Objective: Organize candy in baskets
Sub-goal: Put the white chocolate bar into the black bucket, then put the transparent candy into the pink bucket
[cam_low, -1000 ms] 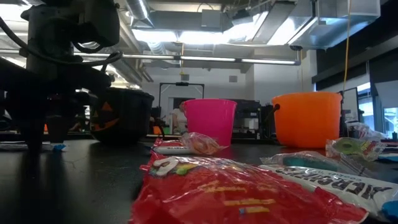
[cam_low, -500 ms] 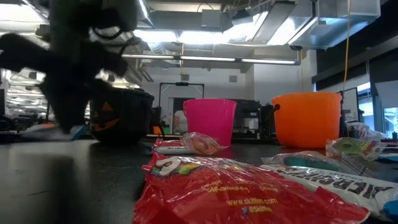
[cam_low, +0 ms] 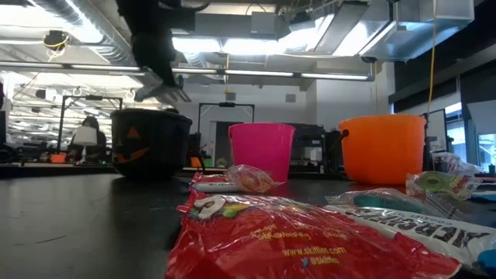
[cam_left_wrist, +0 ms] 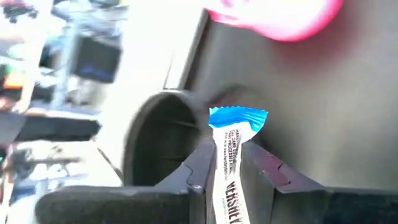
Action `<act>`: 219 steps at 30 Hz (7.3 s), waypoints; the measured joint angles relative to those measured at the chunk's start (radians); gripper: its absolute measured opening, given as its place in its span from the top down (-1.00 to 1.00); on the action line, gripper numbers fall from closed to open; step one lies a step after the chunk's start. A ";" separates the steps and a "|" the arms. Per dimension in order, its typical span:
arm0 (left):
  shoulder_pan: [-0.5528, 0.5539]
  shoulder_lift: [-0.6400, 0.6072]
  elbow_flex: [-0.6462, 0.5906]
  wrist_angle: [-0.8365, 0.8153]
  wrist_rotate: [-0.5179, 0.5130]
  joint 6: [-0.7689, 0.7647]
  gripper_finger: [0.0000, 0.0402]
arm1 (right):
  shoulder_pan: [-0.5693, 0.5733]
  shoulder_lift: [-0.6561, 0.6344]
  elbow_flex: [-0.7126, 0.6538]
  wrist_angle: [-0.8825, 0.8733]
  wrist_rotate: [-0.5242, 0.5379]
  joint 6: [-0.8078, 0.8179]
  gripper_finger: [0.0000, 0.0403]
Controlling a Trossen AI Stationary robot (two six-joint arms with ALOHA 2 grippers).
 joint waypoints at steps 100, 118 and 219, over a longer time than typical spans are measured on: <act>-0.091 -0.204 -0.260 0.976 0.687 0.120 0.03 | -0.380 0.515 0.001 0.056 -0.480 0.213 0.92; -0.091 -0.204 -0.260 0.967 0.686 0.124 0.03 | -0.390 0.301 0.000 0.041 -0.311 0.133 1.00; 0.002 -0.161 -0.260 0.969 0.609 0.262 0.03 | -0.124 0.059 -0.298 -0.673 -0.424 1.077 0.76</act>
